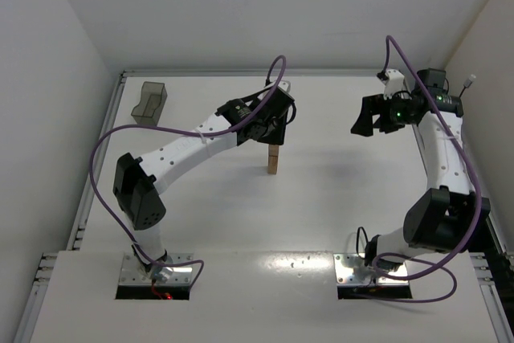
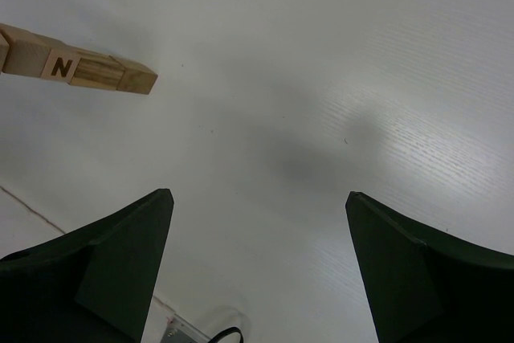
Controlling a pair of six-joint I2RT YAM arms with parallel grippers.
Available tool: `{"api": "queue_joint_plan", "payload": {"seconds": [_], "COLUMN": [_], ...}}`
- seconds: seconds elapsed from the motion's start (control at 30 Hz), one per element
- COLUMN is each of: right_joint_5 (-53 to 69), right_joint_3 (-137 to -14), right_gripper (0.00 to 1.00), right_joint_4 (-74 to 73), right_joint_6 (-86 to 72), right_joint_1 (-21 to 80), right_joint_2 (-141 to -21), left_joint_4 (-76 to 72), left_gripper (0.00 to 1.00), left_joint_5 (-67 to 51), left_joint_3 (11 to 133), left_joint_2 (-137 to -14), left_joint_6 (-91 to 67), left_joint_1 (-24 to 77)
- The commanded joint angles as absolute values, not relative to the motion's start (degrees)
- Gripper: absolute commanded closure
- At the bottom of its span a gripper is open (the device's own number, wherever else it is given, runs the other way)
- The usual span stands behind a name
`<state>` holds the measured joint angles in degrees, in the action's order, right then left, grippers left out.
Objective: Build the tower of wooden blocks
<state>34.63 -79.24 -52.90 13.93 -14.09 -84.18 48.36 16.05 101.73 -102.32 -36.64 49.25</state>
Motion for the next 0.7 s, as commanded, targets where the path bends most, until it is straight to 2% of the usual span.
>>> {"api": "queue_joint_plan", "payload": {"seconds": [0.0,0.1,0.13,0.33,0.53,0.6,0.67], "right_joint_5": [36.4,36.4,36.4,36.4,36.4,36.4,36.4], "right_joint_3": [-81.9,-81.9,-81.9,-81.9,-81.9,-81.9,-81.9], "right_gripper": [0.14,0.14,0.14,0.14,0.14,0.14,0.14], "right_joint_4": [-52.4,-52.9,-52.9,-52.9,-52.9,-52.9,-52.9], "right_joint_6": [14.6,14.6,14.6,14.6,14.6,14.6,14.6], "right_joint_1": [-13.8,-13.8,-13.8,-13.8,-13.8,-13.8,-13.8], "right_joint_2": [-84.5,-84.5,-84.5,-84.5,-84.5,-84.5,-84.5], "left_joint_4": [47.3,47.3,47.3,47.3,47.3,47.3,47.3], "left_gripper": [0.89,0.86,0.82,0.82,0.90,1.00,1.00], "left_joint_5": [15.7,15.7,15.7,16.3,16.8,16.8,17.4], "left_joint_3": [101.6,101.1,101.1,101.1,100.5,100.5,100.5], "left_joint_2": [-100.6,-100.6,-100.6,-100.6,-100.1,-100.1,-100.1], "left_joint_6": [-36.5,-36.5,-36.5,-36.5,-36.5,-36.5,-36.5], "left_joint_1": [49.8,49.8,49.8,49.8,49.8,49.8,49.8]}}
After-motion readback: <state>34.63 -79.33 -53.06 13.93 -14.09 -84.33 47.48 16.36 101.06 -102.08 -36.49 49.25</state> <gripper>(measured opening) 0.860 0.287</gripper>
